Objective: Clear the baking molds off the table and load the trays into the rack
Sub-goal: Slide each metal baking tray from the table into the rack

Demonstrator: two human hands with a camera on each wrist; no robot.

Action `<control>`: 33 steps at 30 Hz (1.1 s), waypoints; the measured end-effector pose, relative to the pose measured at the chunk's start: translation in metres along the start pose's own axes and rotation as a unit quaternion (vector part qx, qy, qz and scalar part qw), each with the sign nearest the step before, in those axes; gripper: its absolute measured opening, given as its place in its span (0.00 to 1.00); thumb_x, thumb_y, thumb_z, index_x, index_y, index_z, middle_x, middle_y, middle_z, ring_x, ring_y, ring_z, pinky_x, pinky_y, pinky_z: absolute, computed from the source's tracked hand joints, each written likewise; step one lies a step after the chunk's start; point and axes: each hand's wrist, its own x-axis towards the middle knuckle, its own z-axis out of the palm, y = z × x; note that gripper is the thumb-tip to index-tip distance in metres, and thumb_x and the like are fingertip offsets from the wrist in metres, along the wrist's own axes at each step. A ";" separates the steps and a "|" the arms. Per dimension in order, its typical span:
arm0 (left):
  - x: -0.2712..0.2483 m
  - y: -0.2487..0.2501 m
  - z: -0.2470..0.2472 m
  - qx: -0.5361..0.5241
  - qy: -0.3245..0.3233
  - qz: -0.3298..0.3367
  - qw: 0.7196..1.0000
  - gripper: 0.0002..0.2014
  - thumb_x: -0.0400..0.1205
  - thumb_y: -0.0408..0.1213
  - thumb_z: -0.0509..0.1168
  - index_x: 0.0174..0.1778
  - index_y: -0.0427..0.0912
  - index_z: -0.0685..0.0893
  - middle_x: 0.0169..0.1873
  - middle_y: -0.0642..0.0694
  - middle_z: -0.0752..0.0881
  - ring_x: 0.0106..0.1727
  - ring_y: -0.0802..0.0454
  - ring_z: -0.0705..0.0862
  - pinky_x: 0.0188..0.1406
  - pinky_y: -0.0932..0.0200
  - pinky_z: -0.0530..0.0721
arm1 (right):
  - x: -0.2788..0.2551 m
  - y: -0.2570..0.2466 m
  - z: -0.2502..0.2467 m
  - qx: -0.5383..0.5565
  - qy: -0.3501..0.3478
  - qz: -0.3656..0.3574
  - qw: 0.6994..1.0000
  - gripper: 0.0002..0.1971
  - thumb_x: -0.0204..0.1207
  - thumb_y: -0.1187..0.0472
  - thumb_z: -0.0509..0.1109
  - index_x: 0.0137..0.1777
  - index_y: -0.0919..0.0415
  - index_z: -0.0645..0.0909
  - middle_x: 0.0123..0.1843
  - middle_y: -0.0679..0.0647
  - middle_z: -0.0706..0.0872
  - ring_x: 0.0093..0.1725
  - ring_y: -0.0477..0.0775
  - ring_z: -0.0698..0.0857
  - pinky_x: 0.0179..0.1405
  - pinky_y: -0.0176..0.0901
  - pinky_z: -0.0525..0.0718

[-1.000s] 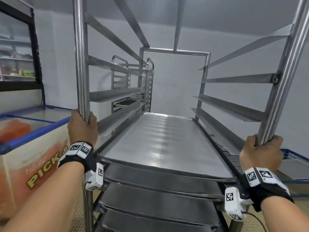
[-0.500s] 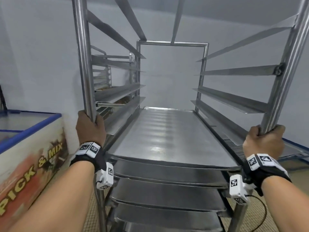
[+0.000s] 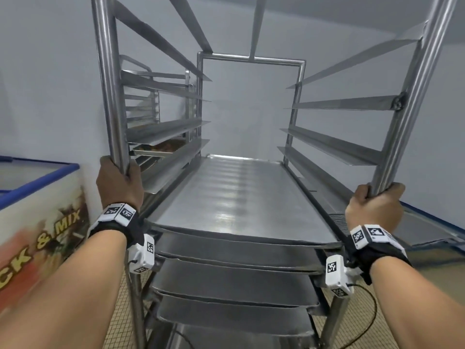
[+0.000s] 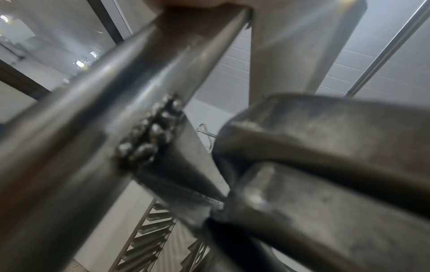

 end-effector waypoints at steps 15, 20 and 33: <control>-0.014 0.019 0.093 0.015 0.037 0.004 0.999 0.17 0.86 0.42 0.63 0.60 0.30 0.73 0.43 0.38 0.78 0.42 0.42 0.77 0.42 0.51 0.73 | 0.075 0.057 0.090 0.052 -0.032 -0.008 0.998 0.12 0.78 0.58 0.63 0.55 0.66 0.69 0.37 0.65 0.82 0.34 0.71 0.84 0.33 0.55 0.82; -0.007 0.017 0.122 0.024 0.046 -0.007 0.999 0.19 0.87 0.43 0.62 0.63 0.30 0.73 0.45 0.38 0.76 0.43 0.41 0.76 0.43 0.49 0.74 | 0.089 0.066 0.120 0.061 -0.039 -0.014 0.997 0.12 0.78 0.58 0.63 0.55 0.66 0.69 0.35 0.63 0.81 0.33 0.71 0.84 0.33 0.58 0.85; 0.033 -0.009 0.219 0.011 0.016 0.002 1.000 0.18 0.86 0.44 0.63 0.62 0.32 0.74 0.50 0.30 0.84 0.48 0.33 0.83 0.47 0.44 0.82 | 0.126 0.079 0.217 0.033 -0.040 0.037 0.998 0.14 0.79 0.57 0.62 0.59 0.65 0.69 0.40 0.63 0.80 0.38 0.68 0.80 0.39 0.58 0.79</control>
